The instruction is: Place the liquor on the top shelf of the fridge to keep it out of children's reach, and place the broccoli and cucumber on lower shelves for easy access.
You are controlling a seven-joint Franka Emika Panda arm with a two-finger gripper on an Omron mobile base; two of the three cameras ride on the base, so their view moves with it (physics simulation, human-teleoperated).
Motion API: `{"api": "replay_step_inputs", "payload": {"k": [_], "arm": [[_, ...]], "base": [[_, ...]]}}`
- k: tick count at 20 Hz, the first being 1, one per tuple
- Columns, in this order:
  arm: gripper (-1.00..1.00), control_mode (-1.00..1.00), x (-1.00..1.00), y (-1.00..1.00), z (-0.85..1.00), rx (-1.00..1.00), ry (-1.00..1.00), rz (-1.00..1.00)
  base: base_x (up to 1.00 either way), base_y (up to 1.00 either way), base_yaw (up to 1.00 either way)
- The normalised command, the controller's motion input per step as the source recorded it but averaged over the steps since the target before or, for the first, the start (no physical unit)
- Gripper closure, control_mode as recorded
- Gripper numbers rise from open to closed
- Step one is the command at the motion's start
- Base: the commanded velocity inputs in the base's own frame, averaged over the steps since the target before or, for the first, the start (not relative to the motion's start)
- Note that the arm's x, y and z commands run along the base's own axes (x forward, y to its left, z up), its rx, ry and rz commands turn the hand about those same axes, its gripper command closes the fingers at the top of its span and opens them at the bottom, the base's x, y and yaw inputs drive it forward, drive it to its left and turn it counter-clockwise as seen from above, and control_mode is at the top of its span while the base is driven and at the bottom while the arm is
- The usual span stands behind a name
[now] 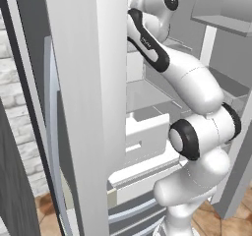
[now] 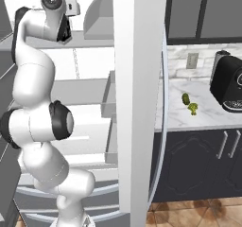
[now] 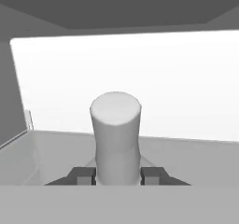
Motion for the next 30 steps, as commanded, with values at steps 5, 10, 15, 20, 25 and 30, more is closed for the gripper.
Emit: {"api": "replay_step_inputs", "payload": {"k": [5, 10, 15, 20, 25, 30], "arm": [[1.00, -1.00, 0.51, 0.18, -0.08, 0.00, 0.01, 0.00], [1.00, -1.00, 0.54, 0.19, -0.13, 0.00, 0.00, 0.00], [-1.00, -1.00, 0.53, 0.23, -0.17, 0.00, 0.00, 0.00], [-1.00, -1.00, 0.25, 0.13, -0.08, 0.00, 0.00, 0.00], [-1.00, -1.00, 0.00, 0.00, 0.00, 0.00, 0.00, -0.03], [-1.00, -1.00, -0.31, -0.01, -0.05, -0.01, 0.00, -0.10]], "base": [[0.00, 0.00, 0.00], [0.00, 0.00, 0.00], [0.00, 0.00, 0.00], [0.00, 0.00, 0.00], [0.00, 0.00, 0.00], [0.00, 0.00, 0.00]]}}
